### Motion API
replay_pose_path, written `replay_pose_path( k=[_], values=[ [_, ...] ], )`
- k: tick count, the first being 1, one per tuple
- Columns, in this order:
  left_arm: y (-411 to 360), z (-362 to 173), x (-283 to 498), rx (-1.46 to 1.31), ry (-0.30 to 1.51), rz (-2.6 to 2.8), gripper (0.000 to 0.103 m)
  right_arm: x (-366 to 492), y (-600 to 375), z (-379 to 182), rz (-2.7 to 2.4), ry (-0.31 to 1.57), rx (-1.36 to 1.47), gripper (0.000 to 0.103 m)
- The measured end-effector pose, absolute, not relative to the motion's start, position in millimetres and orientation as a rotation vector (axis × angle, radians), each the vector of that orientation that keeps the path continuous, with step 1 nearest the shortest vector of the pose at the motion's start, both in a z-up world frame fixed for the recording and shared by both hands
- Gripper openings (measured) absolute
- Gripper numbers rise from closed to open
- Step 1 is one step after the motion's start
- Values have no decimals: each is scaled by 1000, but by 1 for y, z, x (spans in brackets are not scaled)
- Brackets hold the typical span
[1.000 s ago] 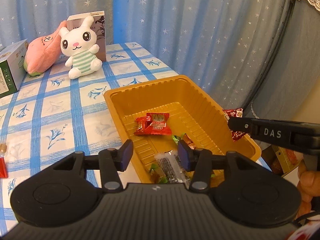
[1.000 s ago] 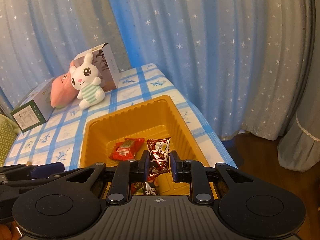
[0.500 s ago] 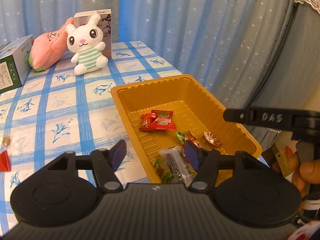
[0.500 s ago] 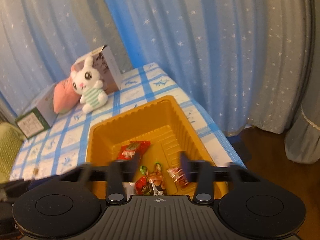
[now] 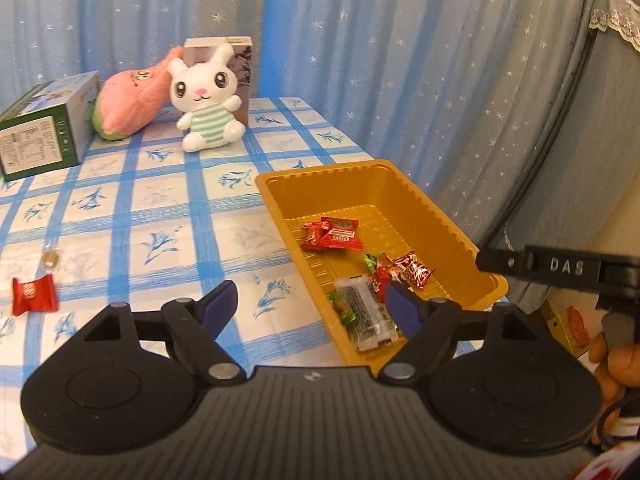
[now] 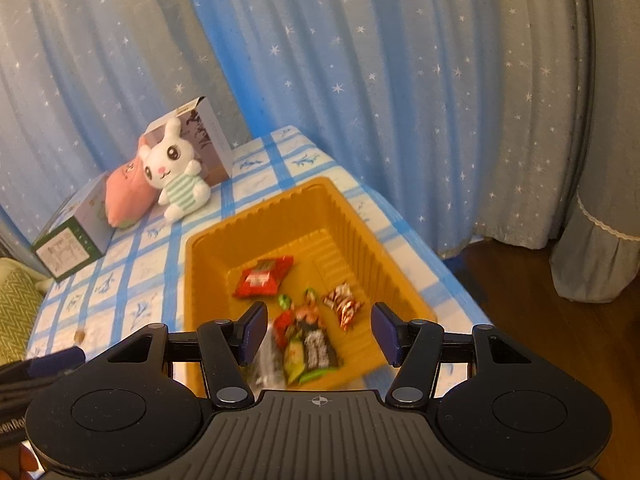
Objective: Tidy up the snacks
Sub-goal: 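Withdraw both tools from the tray toward the candies left on the cloth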
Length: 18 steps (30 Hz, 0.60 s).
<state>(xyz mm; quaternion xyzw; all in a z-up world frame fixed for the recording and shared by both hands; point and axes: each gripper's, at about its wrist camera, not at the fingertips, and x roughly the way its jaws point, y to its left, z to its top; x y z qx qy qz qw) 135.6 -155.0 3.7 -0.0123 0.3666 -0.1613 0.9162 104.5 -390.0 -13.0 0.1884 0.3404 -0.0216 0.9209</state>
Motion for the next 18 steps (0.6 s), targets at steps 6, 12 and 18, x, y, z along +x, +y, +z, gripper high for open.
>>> replay_pose_path(
  k=[6, 12, 18],
  values=[
    [-131, 13, 111, -41, 739, -305, 87, 80, -359, -12, -13, 719, 355, 58],
    [-102, 20, 92, -60, 726, -265, 90, 65, -330, -9, 31, 724, 311, 58],
    [-76, 24, 78, -64, 717, -232, 90, 61, -307, -9, 69, 735, 280, 58]
  ],
)
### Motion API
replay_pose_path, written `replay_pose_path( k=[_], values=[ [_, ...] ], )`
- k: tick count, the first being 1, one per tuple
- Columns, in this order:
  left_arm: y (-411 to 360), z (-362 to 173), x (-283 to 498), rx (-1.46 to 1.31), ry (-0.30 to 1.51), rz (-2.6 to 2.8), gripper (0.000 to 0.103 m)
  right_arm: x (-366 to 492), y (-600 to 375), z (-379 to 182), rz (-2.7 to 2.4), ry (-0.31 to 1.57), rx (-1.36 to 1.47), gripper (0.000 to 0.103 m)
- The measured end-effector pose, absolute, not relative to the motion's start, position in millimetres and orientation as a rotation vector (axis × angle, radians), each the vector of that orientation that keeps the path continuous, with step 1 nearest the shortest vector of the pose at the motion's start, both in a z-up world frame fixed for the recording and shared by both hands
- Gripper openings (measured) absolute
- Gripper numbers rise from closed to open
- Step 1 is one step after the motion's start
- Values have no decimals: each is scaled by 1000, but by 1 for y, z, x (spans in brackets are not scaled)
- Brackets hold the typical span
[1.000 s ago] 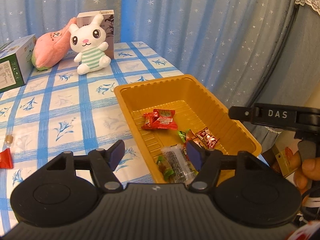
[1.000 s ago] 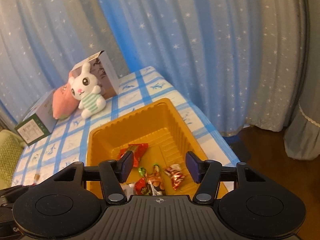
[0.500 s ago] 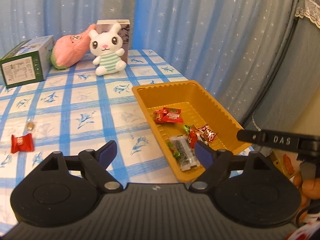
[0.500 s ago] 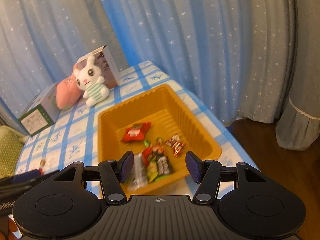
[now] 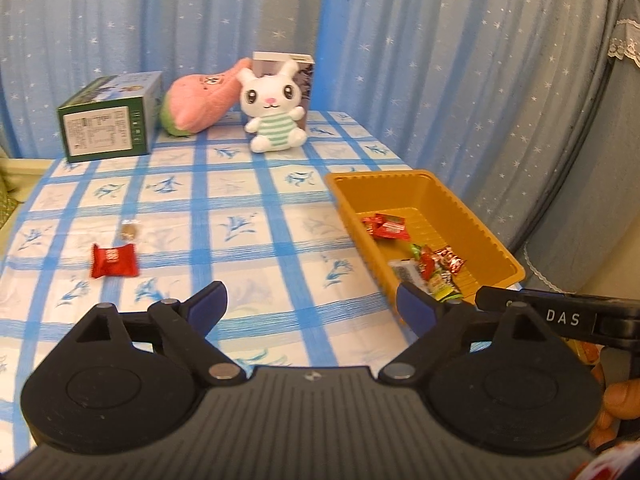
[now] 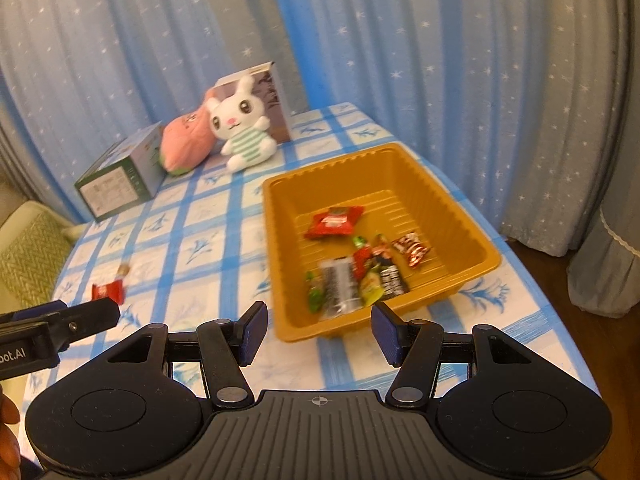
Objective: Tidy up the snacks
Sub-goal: 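Withdraw both tools from the tray toward the candies left on the cloth, then grasp the small red candy with the left tool while the right tool grasps the clear-wrapped brown candy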
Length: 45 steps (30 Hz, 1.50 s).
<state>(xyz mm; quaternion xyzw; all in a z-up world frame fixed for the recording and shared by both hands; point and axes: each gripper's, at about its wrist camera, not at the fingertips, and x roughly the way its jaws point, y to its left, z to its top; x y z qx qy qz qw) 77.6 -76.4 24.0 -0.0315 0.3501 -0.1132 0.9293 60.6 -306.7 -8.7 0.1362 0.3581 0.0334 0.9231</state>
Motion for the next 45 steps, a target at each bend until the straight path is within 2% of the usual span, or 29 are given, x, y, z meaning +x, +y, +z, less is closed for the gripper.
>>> replay_pose_path(
  k=[27, 39, 45],
  values=[
    [46, 16, 62, -106, 717, 2, 91, 79, -206, -24, 257, 772, 175, 58],
    [87, -2, 107, -96, 731, 10, 90, 116, -166, -30, 328, 751, 134, 58],
    [101, -27, 147, -97, 757, -22, 88, 148, -145, -41, 365, 733, 128, 58]
  ],
)
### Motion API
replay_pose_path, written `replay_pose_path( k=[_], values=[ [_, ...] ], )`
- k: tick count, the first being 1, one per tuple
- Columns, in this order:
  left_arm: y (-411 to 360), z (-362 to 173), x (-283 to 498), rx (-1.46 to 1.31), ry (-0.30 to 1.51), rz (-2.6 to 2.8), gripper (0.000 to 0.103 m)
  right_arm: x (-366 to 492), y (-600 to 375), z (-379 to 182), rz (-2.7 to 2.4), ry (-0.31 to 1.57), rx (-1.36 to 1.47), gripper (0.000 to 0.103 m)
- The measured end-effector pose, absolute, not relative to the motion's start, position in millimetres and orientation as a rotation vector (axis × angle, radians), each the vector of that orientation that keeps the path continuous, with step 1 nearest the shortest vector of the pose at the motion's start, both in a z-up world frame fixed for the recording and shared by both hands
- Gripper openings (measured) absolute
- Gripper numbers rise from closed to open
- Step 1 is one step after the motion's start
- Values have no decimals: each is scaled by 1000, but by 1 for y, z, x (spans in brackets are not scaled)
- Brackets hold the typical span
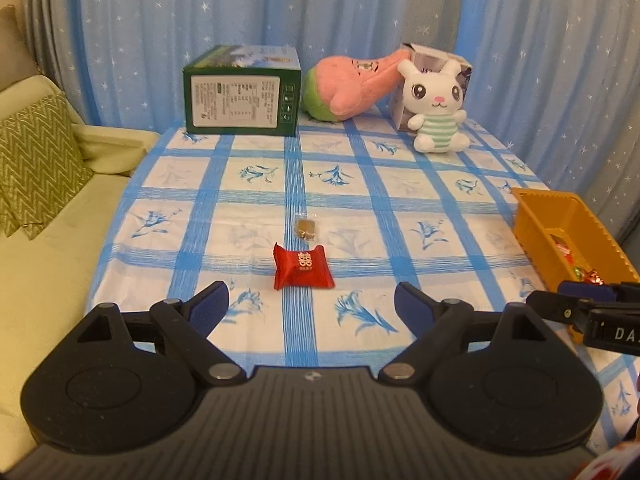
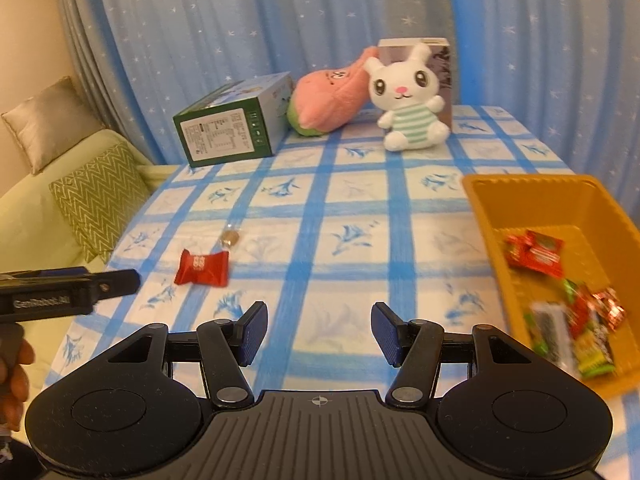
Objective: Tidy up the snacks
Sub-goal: 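Grasp the small red candy with the left tool while the right tool grasps the clear-wrapped brown candy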
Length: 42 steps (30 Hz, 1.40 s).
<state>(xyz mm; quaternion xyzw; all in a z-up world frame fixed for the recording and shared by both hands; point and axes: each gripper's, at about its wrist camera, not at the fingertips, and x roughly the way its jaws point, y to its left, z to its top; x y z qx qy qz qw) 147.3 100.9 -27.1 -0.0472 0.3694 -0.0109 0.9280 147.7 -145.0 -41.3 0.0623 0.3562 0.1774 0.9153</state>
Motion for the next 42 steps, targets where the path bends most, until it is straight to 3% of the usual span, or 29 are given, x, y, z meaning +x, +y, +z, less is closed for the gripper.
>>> replay_pose_path(
  k=[12, 19, 28, 42],
  values=[
    [131, -90, 223, -156, 841, -85, 64, 216, -113, -89, 390, 773, 83, 58],
    [130, -107, 251, -166, 874, -142, 36, 239, -105, -108, 392, 789, 86, 58],
    [124, -105, 250, -87, 875, -145, 22, 256, -89, -116, 409, 788, 87, 58],
    [165, -89, 253, -127, 775, 40, 19, 286, -24, -120, 521, 754, 108, 57]
  ],
)
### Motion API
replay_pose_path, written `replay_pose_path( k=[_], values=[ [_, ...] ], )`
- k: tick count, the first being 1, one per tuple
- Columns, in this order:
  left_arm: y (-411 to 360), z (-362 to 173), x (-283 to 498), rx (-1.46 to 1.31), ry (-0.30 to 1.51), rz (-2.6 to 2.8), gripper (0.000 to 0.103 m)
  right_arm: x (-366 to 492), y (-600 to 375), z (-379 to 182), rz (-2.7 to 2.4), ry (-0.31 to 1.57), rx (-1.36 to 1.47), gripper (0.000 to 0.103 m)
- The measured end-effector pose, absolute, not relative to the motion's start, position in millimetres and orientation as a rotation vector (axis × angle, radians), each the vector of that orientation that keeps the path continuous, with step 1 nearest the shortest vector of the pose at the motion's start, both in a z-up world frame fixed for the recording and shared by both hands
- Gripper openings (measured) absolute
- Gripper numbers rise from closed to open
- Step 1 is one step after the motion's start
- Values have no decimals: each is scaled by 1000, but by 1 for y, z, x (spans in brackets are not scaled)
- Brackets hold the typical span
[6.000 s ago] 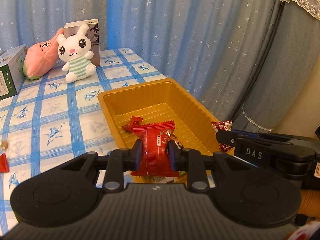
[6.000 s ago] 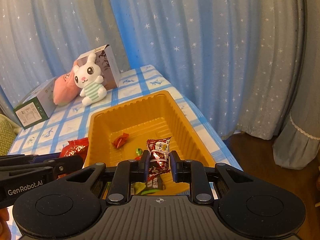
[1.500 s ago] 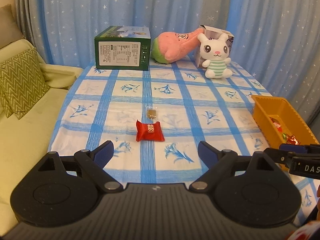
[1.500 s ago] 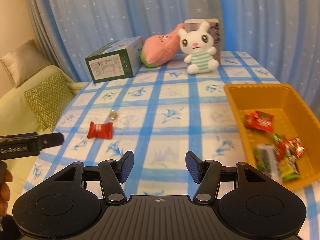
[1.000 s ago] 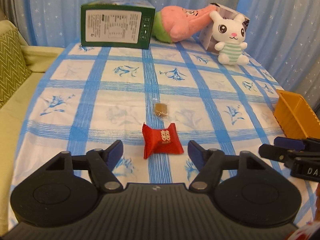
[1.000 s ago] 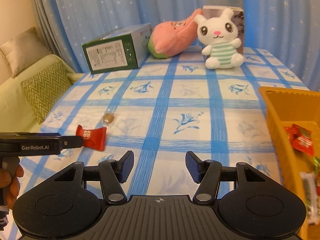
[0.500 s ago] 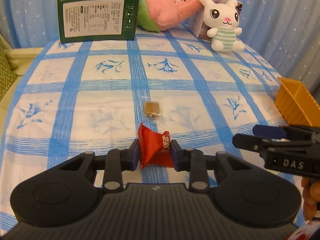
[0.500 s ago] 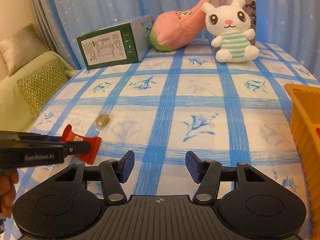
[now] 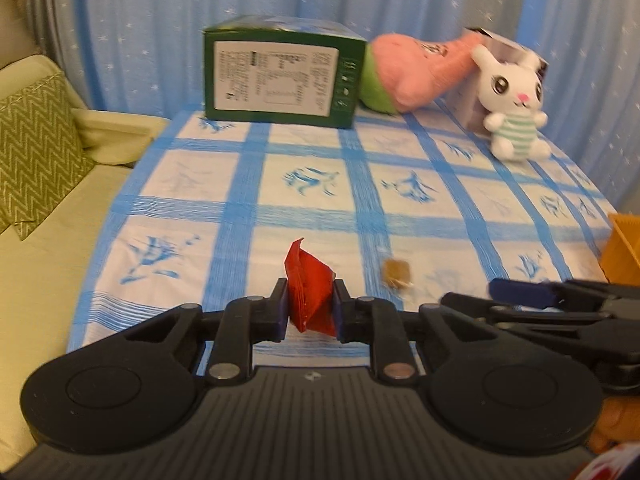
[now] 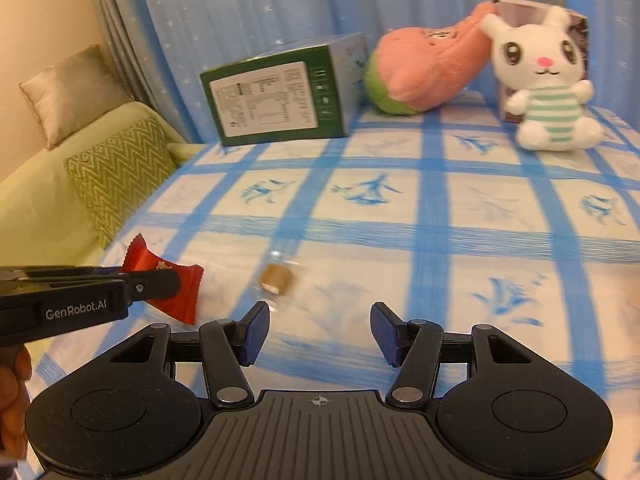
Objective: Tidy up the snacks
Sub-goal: 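Grasp the small red candy with the left tool while the right tool grasps the clear-wrapped brown candy, then carry both held candies over the orange tray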
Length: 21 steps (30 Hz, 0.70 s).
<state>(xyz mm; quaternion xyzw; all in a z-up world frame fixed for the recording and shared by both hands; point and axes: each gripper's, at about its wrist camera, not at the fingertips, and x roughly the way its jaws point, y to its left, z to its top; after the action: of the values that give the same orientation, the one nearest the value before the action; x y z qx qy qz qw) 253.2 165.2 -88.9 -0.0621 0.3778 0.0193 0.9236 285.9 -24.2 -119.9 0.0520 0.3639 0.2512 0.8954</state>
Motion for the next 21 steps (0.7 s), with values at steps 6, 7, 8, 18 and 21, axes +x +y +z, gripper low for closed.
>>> replay_pose_path(
  k=[6, 7, 8, 18, 21],
  values=[
    [175, -89, 253, -162, 769, 59, 19, 302, 5, -125, 538, 733, 127, 47],
    [177, -89, 253, -169, 769, 61, 19, 305, 10, -126, 536, 730, 125, 46],
    [179, -89, 252, -175, 767, 63, 19, 307, 14, -127, 534, 729, 123, 45],
    [181, -92, 251, -205, 777, 42, 19, 300, 36, -135, 483, 696, -40, 21],
    [178, -92, 251, -203, 779, 27, 19, 292, 26, -136, 472, 691, -60, 21]
  ],
)
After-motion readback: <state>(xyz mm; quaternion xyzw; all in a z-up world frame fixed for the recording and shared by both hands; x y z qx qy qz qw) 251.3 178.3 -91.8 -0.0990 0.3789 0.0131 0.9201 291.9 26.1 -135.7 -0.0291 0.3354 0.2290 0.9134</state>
